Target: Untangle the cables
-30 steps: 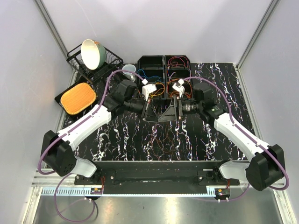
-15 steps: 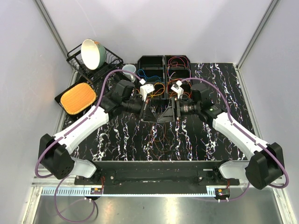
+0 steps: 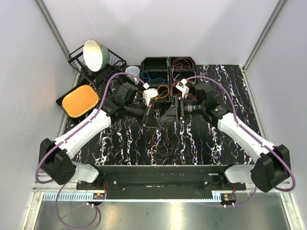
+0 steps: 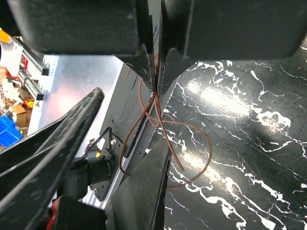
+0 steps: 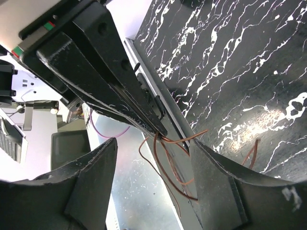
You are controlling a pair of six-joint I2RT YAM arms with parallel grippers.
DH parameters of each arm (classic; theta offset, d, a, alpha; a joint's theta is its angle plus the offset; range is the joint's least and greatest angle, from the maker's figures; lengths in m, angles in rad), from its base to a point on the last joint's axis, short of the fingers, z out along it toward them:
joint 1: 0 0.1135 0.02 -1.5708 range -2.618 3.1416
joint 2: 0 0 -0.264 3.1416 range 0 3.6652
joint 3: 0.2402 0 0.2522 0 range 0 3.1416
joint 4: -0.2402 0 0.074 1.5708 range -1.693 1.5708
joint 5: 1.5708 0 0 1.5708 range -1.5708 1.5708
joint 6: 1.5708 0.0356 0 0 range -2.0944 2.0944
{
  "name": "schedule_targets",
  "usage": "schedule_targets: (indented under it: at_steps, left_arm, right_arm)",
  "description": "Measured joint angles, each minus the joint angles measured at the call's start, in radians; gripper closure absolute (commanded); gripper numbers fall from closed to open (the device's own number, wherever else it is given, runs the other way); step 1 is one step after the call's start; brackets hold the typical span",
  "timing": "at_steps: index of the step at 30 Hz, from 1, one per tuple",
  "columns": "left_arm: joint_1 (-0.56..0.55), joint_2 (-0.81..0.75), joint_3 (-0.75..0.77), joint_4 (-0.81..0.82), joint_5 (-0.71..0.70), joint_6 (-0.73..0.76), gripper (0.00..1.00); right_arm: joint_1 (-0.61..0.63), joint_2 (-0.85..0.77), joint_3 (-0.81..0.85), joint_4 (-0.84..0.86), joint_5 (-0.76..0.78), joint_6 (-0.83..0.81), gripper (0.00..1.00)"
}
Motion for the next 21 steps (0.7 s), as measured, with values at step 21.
schedule_targets:
  at_steps: [21]
  left_arm:
    - [0.020, -0.001, 0.032, 0.001, 0.015, 0.000, 0.96]
  right_arm:
    - [0.000, 0.036, -0.062, 0.017, -0.080, -0.027, 0.60]
